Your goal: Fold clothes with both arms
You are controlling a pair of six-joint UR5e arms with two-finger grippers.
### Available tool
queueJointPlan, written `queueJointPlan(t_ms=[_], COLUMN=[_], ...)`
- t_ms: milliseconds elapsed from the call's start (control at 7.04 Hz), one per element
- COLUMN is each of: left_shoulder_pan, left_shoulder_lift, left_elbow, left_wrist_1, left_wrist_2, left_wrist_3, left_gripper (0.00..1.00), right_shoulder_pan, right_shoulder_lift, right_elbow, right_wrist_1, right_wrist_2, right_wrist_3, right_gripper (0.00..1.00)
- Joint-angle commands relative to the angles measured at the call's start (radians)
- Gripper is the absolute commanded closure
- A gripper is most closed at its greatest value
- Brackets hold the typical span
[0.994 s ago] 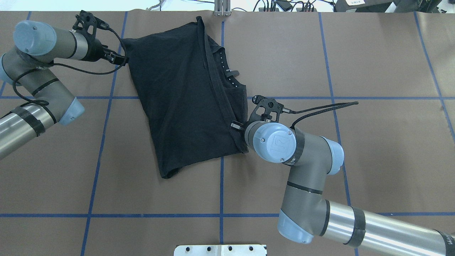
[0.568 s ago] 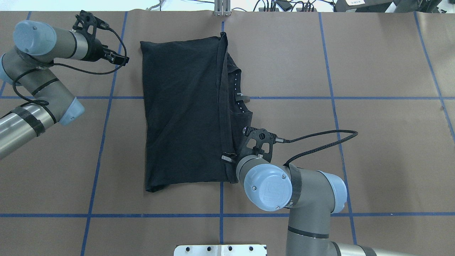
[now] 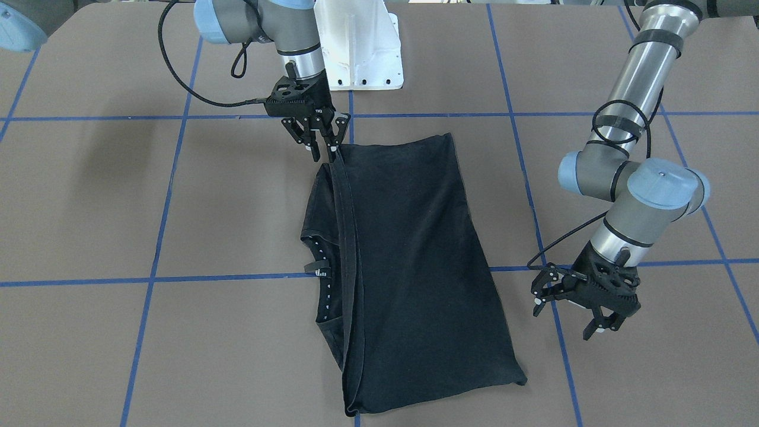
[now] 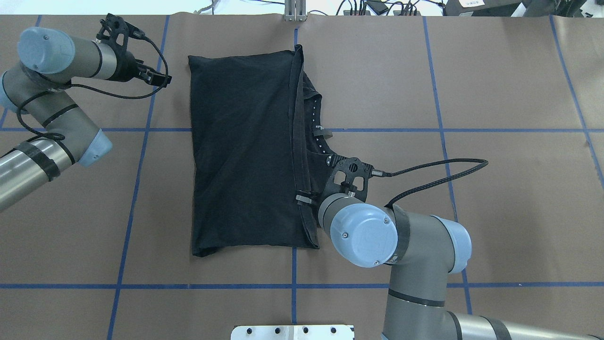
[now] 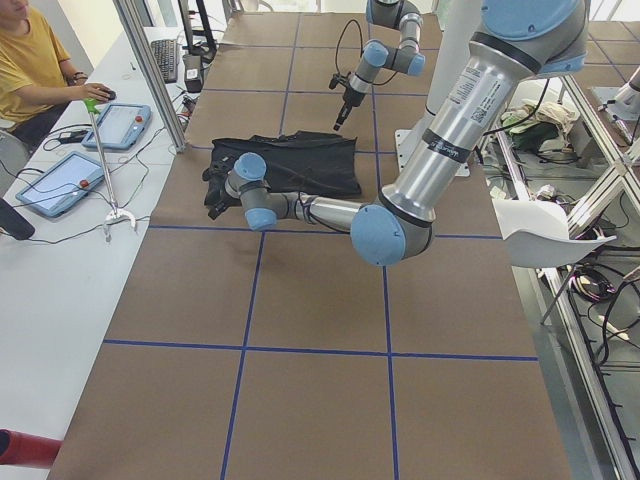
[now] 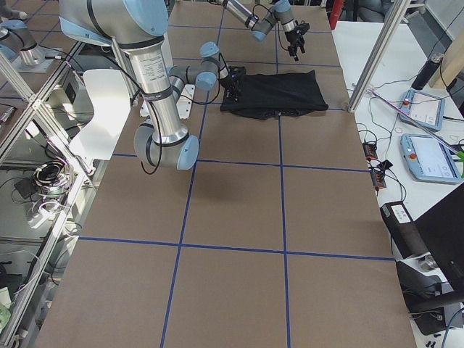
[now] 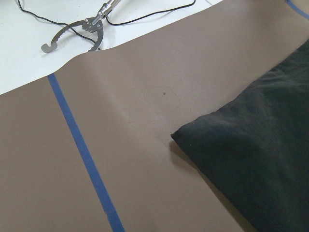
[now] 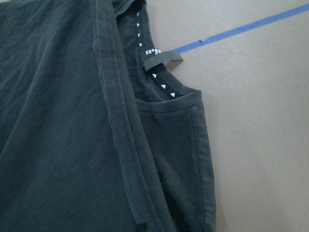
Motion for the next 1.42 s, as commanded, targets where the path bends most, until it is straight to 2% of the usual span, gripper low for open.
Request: queueJointPlan(t_ms=[0,142,426,568,852,1278], left_shoulder_pan=[0.000,0.000,0.000,0.000,0.000,0.000], left_shoulder_lift=[-0.001,-0.001,-0.001,-0.001,-0.001,0.000], left_elbow=[-0.001,-0.007,-0.010,-0.010,-0.011,-0.011], left_wrist_1=[0.000,0.000,0.000,0.000,0.000,0.000], left_wrist_2=[0.000,0.000,-0.002,-0.002,-0.002,-0.002], left_wrist_3=[0.000,0.000,0.000,0.000,0.000,0.000], left_gripper=[0.00,0.00,0.00,0.00,0.00,0.00], right_shoulder_pan=[0.049,0.071,0.108,0.115,0.120,0.120], right_shoulder_lift=[0.023,0.075,0.282,0.350,0.404,0.405], right_elbow=[-0.010,-0.080,-0.354,-0.463,-0.556,-0.599], right_wrist_1=[-0.050,-0.068,-0.116,-0.142,-0.231,-0.254], right_wrist_2=[0.024,0.024,0.025,0.025,0.028,0.040], right_wrist_3=[-0.110,-0.124,-0.152,-0.188,-0.263,-0.357], right_gripper=[0.00,0.00,0.00,0.00,0.00,0.00])
